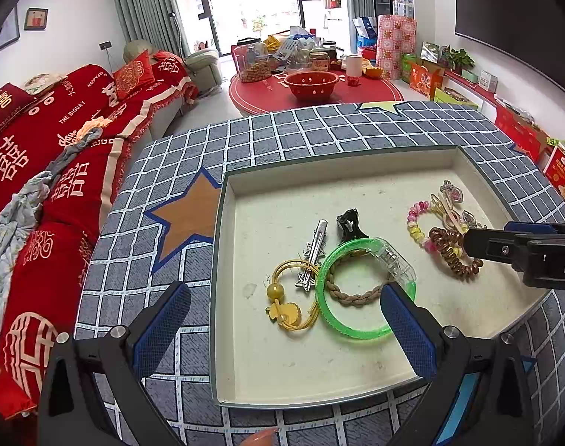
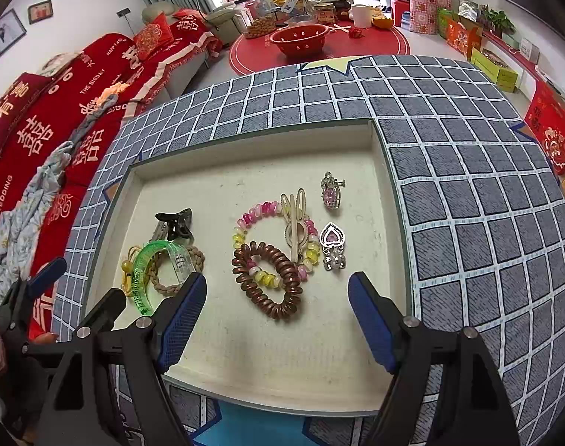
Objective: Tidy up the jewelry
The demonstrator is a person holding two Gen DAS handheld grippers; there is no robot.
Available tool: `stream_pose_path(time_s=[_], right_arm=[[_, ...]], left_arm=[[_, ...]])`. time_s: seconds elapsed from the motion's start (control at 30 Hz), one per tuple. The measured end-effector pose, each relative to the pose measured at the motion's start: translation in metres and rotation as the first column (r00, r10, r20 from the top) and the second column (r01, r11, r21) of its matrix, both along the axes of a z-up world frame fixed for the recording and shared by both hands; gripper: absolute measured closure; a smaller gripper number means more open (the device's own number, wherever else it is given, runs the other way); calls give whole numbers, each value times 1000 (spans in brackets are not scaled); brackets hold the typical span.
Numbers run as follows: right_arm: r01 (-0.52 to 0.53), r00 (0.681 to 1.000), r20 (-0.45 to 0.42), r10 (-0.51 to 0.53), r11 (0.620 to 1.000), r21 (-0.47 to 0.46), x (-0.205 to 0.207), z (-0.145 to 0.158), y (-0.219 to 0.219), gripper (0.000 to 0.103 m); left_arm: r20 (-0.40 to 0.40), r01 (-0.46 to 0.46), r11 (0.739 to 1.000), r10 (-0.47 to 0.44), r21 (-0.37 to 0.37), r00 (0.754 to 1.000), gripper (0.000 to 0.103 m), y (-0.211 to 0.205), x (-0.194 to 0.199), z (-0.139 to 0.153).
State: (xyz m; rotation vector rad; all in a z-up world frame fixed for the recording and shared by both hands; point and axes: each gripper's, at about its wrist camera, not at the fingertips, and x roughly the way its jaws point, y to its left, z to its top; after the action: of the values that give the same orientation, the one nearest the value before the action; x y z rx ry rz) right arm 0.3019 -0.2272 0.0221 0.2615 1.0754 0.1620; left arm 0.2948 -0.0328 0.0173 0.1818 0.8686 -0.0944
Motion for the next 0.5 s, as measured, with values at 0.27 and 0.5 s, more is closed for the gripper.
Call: stream_pose_path(time_s=[0.27, 0.5], right_arm=[[-3, 1000, -9, 3, 999, -35, 0, 1, 3, 13], [-3, 1000, -8, 2, 995, -96, -3, 2, 11, 13]], left_arm=[[-5, -9, 1000, 9, -10, 1000, 0, 4, 0, 1], [-4, -17, 1000, 17, -9, 1000, 0, 7, 0, 1]])
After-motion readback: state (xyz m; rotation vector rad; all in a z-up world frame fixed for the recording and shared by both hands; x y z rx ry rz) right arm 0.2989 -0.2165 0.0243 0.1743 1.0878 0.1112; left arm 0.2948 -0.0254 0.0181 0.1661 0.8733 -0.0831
